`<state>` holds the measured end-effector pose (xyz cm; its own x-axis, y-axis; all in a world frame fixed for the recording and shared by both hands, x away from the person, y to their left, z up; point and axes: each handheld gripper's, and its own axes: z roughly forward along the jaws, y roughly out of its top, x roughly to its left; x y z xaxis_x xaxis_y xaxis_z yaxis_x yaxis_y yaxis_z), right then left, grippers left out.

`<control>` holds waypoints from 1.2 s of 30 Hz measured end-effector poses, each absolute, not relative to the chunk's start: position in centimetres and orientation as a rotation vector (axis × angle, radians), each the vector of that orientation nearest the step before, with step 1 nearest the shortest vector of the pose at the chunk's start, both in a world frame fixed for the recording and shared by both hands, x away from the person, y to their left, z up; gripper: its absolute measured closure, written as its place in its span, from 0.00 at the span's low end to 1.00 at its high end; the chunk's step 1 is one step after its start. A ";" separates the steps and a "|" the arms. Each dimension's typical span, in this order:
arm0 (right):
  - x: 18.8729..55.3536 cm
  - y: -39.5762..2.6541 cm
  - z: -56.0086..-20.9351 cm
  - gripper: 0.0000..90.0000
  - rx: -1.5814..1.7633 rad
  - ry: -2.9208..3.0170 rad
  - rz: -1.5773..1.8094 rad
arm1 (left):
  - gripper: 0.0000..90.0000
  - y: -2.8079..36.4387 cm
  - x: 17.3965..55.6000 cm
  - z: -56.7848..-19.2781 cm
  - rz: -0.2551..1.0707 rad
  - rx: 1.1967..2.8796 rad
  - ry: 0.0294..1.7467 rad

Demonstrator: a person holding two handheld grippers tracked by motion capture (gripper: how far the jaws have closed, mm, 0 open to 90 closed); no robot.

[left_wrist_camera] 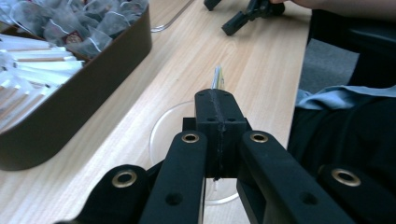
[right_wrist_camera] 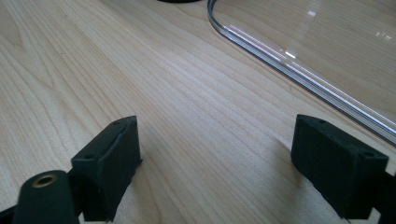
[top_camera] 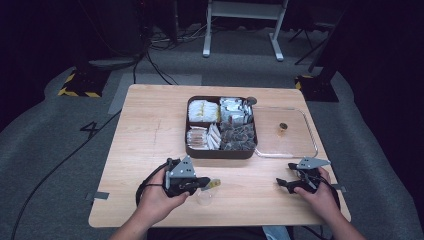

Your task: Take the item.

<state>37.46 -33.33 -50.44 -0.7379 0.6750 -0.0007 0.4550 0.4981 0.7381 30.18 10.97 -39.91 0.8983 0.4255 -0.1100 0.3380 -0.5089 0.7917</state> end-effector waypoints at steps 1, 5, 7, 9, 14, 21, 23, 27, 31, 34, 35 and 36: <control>37.5 -33.3 -50.4 0.17 0.952 2.456 1.081 | 0.93 11.0 30.2 -39.9 0.116 2.144 0.554; 37.5 -33.3 -50.4 0.17 0.953 2.456 1.081 | 0.83 11.2 30.3 -39.8 0.100 2.114 0.572; 37.5 -33.3 -50.4 0.17 0.953 2.456 1.082 | 0.80 11.2 30.3 -39.7 0.097 2.106 0.571; 37.5 -33.3 -50.4 0.17 0.953 2.456 1.081 | 0.76 11.2 30.3 -39.7 0.101 2.107 0.571; 37.5 -33.3 -50.4 0.17 0.952 2.456 1.081 | 0.65 11.3 31.0 -39.5 0.142 2.108 0.605; 37.5 -33.3 -50.4 0.17 0.953 2.456 1.081 | 0.56 11.9 32.6 -39.1 0.216 2.112 0.675; 37.5 -33.3 -50.4 0.17 0.953 2.456 1.081 | 0.55 12.1 32.8 -39.1 0.230 2.107 0.687; 37.5 -33.3 -50.4 0.17 0.951 2.456 1.082 | 0.53 13.1 33.1 -39.0 0.272 2.111 0.722; 37.5 -33.3 -50.4 0.17 0.950 2.457 1.082 | 0.51 14.4 33.2 -38.8 0.306 2.102 0.753; 37.6 -33.3 -50.4 0.17 0.949 2.458 1.083 | 0.49 15.2 33.2 -38.8 0.317 2.102 0.770; 37.6 -33.3 -50.4 0.17 0.948 2.459 1.082 | 0.48 15.6 33.2 -38.8 0.324 2.108 0.778; 37.6 -33.3 -50.4 0.17 0.948 2.459 1.082 | 0.48 15.9 33.2 -38.8 0.326 2.111 0.783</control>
